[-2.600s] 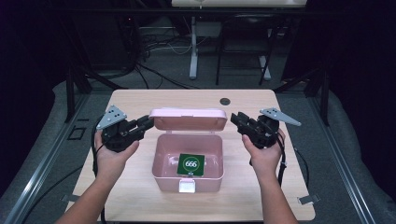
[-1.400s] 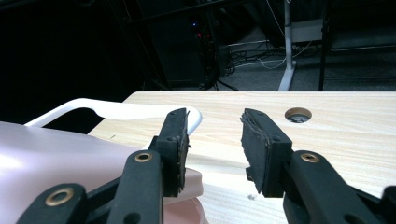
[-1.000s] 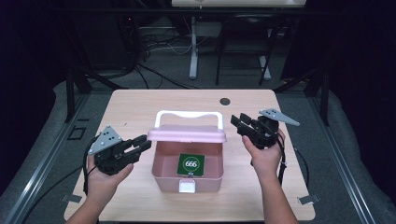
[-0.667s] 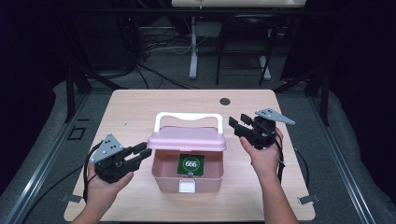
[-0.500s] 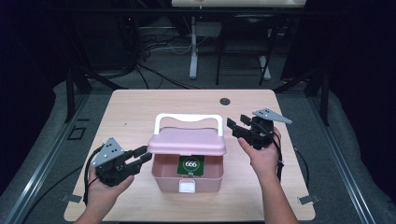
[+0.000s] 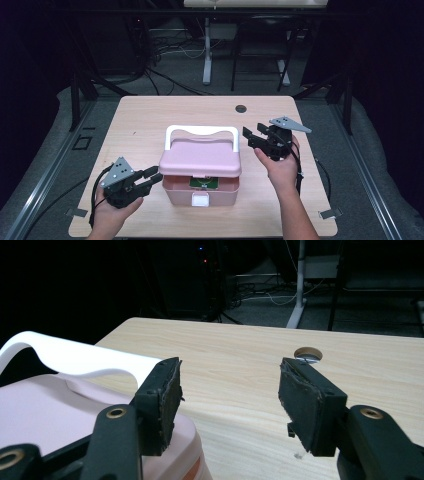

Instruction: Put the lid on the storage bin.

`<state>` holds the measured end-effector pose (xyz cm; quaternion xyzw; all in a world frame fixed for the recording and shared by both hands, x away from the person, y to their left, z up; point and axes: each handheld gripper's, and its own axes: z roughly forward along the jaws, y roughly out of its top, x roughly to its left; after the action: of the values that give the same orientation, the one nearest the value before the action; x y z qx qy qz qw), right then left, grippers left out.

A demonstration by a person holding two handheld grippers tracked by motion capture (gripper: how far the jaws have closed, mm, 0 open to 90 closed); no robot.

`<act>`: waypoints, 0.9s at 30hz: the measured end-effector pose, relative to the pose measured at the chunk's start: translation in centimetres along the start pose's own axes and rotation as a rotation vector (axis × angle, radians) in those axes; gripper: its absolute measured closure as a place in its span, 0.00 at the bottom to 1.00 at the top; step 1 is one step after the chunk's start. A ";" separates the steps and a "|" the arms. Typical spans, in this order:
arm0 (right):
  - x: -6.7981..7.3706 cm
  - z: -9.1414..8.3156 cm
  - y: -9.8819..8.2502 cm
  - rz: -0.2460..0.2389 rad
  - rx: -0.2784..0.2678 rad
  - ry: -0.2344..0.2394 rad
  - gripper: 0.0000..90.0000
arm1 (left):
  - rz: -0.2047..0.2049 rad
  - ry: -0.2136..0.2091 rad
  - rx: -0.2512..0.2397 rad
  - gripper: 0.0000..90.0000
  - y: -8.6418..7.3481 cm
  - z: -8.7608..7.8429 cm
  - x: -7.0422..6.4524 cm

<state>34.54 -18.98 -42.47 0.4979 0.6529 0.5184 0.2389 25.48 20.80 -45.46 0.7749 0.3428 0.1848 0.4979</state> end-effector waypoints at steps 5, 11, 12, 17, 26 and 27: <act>0.0 -0.2 0.0 -0.001 -0.019 0.005 0.47 | -0.013 -0.008 0.013 0.78 -0.9 0.2 -0.1; 0.0 -0.2 0.0 0.006 -0.018 0.006 0.47 | -0.023 -0.008 0.026 0.78 -1.5 0.2 -0.2; 0.0 -0.2 0.0 0.007 -0.018 0.006 0.47 | -0.025 -0.009 0.028 0.78 -1.5 0.2 -0.2; 0.0 -0.2 0.0 0.008 -0.017 0.005 0.47 | -0.032 -0.013 0.039 0.78 -1.9 0.3 -0.2; -0.1 -0.2 0.0 0.013 -0.017 0.006 0.47 | -0.044 -0.028 0.059 0.78 -2.5 0.3 -0.1; -0.1 -0.2 0.0 0.014 -0.019 0.007 0.47 | -0.047 -0.026 0.056 0.78 -2.6 0.3 -0.2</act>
<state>34.43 -19.16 -42.44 0.4983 0.6454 0.5280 0.2375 24.66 21.19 -47.93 0.7826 0.3592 0.1532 0.4848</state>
